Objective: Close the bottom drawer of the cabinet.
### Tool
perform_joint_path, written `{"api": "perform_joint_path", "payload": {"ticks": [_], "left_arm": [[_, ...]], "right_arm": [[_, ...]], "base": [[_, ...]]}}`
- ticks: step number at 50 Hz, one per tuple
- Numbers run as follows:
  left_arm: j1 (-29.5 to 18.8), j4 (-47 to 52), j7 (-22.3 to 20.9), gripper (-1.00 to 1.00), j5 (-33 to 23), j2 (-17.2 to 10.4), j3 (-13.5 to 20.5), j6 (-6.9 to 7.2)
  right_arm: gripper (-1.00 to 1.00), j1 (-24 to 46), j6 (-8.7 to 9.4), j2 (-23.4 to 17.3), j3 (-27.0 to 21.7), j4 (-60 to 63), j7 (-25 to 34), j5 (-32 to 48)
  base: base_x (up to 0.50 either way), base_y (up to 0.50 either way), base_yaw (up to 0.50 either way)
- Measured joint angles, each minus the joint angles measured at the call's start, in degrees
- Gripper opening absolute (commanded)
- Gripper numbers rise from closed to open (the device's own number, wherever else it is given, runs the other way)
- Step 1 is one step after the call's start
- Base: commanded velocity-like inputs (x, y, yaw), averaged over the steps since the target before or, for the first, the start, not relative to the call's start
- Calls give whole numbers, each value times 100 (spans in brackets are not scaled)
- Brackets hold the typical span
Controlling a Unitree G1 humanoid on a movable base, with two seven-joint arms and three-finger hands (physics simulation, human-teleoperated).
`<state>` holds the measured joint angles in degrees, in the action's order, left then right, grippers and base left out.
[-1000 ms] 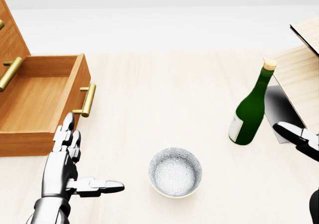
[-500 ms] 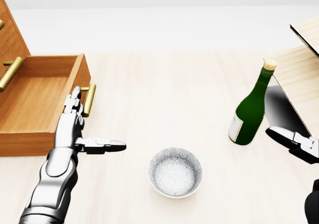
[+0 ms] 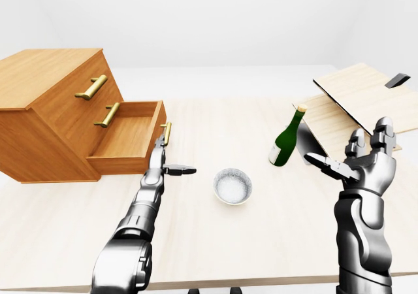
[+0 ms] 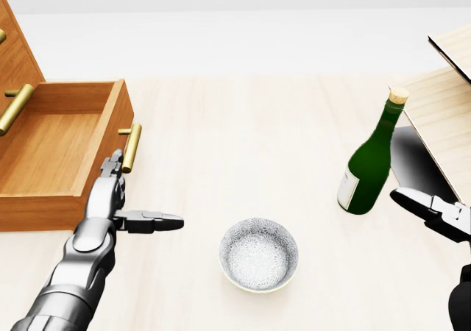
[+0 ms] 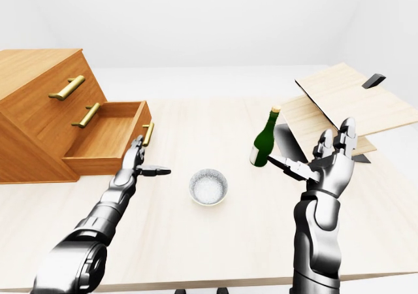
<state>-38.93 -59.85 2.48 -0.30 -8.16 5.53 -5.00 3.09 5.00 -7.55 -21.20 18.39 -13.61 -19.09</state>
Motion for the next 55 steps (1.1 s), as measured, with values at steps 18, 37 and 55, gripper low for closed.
{"api": "perform_joint_path", "payload": {"ticks": [18, 37, 55], "left_arm": [[-57, -463, 219, 100, 92, -108, 103, 0], [-247, -846, 1144, 100, 349, -338, 204, 0], [-407, -1048, 2752, 100, 527, -748, 434, 0]], "right_arm": [[100, 6, 0, 11, 56, -48, 47, 45], [100, -5, 0, 29, 79, -90, 69, 87], [100, 29, 0, 10, 67, 44, 33, 70]], "base": [[0, 0, 0], [0, 0, 0], [0, 0, 0]]}}
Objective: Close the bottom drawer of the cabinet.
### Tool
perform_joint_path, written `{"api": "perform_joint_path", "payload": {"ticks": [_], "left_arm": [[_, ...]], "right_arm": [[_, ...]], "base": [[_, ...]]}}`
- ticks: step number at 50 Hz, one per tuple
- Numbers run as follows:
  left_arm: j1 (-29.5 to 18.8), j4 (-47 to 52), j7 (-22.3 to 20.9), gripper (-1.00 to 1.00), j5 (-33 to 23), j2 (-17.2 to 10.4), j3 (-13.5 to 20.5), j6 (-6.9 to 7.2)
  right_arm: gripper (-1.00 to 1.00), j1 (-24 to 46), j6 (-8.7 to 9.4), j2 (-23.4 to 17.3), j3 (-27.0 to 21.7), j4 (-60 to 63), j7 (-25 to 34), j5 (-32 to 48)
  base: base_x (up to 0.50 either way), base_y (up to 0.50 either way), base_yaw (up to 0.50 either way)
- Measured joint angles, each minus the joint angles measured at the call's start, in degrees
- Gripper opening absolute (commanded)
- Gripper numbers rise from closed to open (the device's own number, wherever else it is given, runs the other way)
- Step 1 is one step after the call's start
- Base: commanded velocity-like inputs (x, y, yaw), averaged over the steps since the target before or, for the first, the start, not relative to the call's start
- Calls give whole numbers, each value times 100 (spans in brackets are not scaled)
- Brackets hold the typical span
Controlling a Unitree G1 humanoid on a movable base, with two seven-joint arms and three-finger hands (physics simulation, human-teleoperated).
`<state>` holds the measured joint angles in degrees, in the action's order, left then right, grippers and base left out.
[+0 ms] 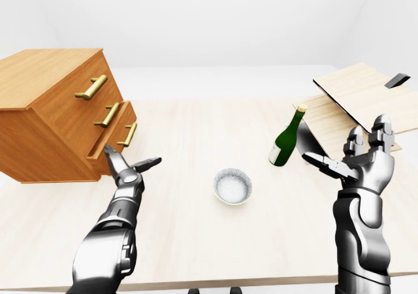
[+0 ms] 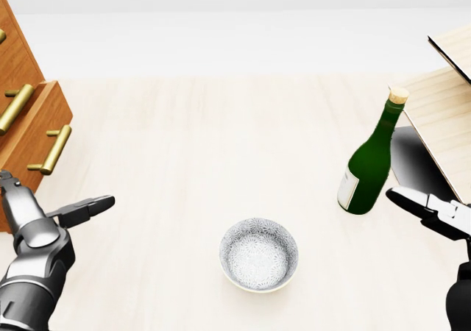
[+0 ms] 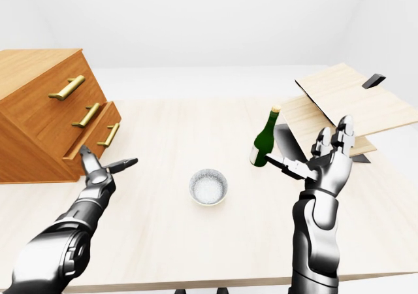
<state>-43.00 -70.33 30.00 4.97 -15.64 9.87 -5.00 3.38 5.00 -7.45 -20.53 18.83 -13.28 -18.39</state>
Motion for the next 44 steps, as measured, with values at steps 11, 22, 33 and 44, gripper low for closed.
{"api": "perform_joint_path", "payload": {"ticks": [11, 22, 33, 44], "left_arm": [[-23, -39, -4, 100, 217, -353, 259, 0], [17, 2, -4, 100, 325, -453, 256, 0], [71, 58, -6, 100, 309, -461, 230, 0], [126, 352, -6, 100, -869, -127, 1420, 0]], "right_arm": [[100, 12, 0, -2, -3, 10, -4, -2], [100, 14, 0, -2, -2, 11, -12, 4], [100, 15, 0, -2, -1, 3, -13, 6], [100, 15, 0, -2, 2, -4, -12, 8]], "base": [[0, 0, 0], [0, 0, 0], [0, 0, 0], [0, 0, 0]]}}
